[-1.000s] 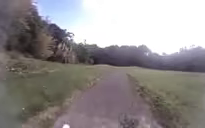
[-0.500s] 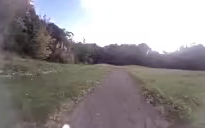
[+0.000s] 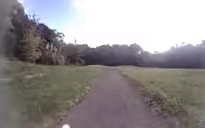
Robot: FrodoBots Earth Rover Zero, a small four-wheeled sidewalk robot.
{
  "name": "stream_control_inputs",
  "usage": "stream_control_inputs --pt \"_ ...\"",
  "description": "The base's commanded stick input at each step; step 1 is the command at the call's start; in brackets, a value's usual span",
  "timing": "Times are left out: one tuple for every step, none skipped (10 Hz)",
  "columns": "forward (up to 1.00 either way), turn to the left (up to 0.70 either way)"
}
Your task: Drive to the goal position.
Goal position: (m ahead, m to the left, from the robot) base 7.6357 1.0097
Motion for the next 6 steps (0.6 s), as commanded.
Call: stream_control_inputs --pt "1.0 -0.26" --pt "1.0 -0.26" --pt "1.0 -0.14" --pt "1.0 -0.09" --pt "1.0 0.0" --pt "1.0 0.0"
